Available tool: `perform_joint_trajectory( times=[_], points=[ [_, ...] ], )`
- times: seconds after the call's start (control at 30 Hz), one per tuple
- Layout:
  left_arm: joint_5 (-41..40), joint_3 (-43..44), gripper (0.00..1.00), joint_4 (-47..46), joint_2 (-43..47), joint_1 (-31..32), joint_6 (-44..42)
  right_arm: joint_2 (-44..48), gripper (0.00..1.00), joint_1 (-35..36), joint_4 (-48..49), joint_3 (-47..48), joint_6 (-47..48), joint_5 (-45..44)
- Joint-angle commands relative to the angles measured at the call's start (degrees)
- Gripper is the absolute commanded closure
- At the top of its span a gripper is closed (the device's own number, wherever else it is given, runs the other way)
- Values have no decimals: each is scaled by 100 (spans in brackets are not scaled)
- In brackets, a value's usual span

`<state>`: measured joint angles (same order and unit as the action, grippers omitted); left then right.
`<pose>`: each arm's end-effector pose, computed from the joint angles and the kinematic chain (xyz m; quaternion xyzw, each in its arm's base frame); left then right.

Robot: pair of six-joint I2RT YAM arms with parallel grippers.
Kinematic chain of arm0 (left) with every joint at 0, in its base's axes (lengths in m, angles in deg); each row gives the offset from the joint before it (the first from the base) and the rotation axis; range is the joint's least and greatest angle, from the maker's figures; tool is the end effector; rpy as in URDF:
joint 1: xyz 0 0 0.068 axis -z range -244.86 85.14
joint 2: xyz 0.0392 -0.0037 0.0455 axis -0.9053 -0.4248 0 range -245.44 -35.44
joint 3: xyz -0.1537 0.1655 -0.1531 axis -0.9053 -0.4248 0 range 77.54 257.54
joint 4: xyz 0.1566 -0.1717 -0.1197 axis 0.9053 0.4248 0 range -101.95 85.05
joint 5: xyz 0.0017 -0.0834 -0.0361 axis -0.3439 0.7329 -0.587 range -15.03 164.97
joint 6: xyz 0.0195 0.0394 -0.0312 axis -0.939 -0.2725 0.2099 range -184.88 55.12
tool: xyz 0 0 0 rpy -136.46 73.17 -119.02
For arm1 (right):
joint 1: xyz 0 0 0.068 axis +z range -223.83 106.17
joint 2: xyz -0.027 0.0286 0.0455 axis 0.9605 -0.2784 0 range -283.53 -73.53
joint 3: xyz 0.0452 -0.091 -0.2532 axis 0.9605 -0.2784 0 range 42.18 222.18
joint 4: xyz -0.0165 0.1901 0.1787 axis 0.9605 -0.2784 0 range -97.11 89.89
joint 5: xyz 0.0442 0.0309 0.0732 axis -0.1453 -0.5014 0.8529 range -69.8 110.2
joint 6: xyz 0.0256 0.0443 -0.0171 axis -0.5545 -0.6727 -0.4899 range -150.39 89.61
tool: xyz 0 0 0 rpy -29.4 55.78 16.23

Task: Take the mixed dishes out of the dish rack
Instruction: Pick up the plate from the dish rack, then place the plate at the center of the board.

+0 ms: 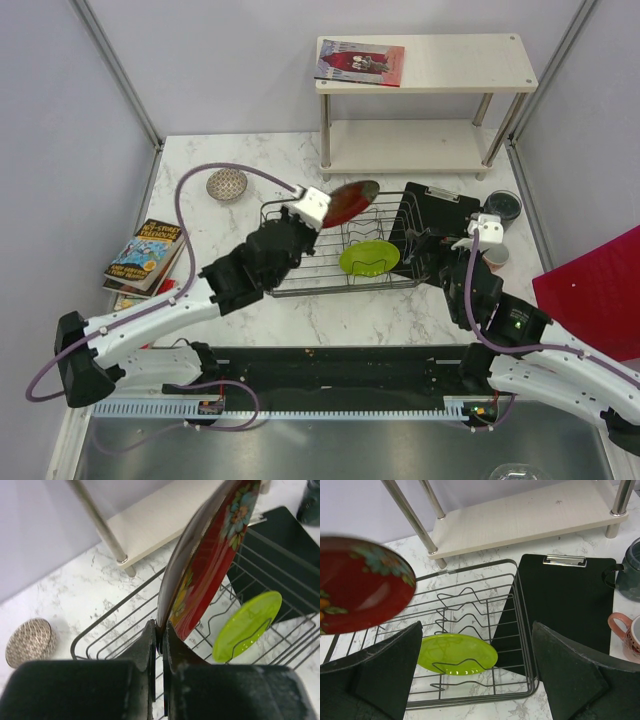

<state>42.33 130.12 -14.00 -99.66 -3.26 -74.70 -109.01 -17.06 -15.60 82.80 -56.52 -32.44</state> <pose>0.1404 -0.2192 0.3433 0.2806 0.7010 -0.0774 0.6510 0.0990 0.0997 0.3313 0.0920 0.7389 0.1248 0.6557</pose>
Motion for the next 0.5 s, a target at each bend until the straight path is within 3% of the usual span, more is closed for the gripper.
perform_joint_trajectory(
  times=[0.0,0.13,0.3,0.47],
  points=[
    [397,648,98,906,489,-938,2164,112,3,9,-33,122,-155,-62],
    [1337,675,98,1521,692,-2315,3379,235,3,9,-95,69,-226,-71],
    [1962,605,98,2330,727,-3741,4959,296,3,9,-121,-1,-322,-27],
    [2684,245,98,2481,763,-5279,6262,367,3,18,-139,-98,-419,43]
  ],
)
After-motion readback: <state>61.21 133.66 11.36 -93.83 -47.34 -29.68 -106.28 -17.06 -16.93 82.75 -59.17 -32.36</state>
